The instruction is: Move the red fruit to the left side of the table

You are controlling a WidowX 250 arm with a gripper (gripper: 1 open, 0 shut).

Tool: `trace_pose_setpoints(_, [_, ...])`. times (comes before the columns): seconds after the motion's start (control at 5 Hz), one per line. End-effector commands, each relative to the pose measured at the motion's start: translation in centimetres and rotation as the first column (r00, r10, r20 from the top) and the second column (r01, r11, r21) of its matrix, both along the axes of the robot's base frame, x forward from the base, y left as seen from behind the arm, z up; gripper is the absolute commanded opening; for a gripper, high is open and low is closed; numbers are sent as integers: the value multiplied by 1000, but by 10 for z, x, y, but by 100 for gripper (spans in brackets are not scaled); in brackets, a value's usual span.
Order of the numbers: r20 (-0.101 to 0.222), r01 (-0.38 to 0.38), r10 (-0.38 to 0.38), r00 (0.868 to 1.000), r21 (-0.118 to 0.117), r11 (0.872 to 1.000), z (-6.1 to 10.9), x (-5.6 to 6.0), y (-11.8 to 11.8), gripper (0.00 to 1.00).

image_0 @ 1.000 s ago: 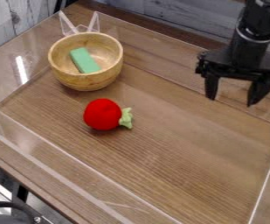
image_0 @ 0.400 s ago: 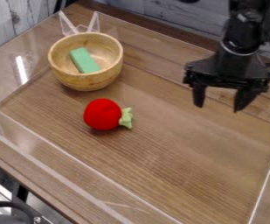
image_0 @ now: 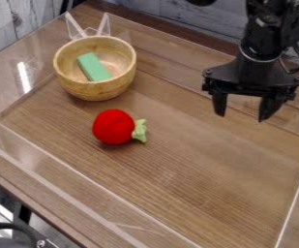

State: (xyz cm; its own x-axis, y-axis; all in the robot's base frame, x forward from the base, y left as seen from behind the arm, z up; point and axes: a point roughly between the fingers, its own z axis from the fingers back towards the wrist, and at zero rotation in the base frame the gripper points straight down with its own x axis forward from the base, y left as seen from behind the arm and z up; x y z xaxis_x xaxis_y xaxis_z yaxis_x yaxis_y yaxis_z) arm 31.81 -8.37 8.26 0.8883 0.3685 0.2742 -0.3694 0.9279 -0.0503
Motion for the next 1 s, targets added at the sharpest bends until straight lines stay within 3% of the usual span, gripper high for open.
trace_pose_setpoints(0.0, [41,29,-29,999,8,1000,7,7,2,100])
trace_pose_setpoints(0.4, [39,20,-22,999,31,999,4,-6,-17,100])
trace_pose_setpoints(0.8, [17,22,-23,1000,31,999,12,-15,-9,100])
